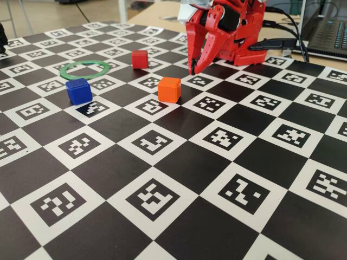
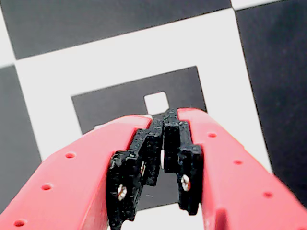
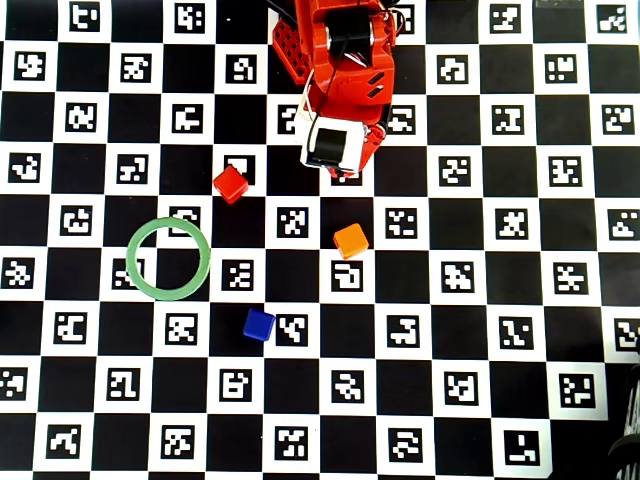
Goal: Grab the red cube then put it in the green circle then put the blue cube on top and finally the orange cube on top
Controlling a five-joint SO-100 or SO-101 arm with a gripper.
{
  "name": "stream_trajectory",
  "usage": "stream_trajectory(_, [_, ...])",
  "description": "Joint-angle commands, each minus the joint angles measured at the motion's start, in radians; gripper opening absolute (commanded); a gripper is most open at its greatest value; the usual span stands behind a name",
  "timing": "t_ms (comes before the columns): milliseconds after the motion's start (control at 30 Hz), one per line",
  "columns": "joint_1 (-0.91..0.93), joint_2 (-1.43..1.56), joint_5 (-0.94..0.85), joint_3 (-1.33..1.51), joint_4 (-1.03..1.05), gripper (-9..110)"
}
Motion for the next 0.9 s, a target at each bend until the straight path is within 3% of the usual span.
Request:
stream_trajectory(0, [-0.003, -0.138, 0.115, -0.247, -0.002, -6])
stream_trajectory(400, [0.164, -0.563, 0.434, -0.911, 0.298, -5])
stream_trajectory(600, [0.311, -0.703, 0.522, -1.066, 0.460, -1])
stream_trajectory(867, [0.506, -0.881, 0.515, -1.121, 0.502, 14])
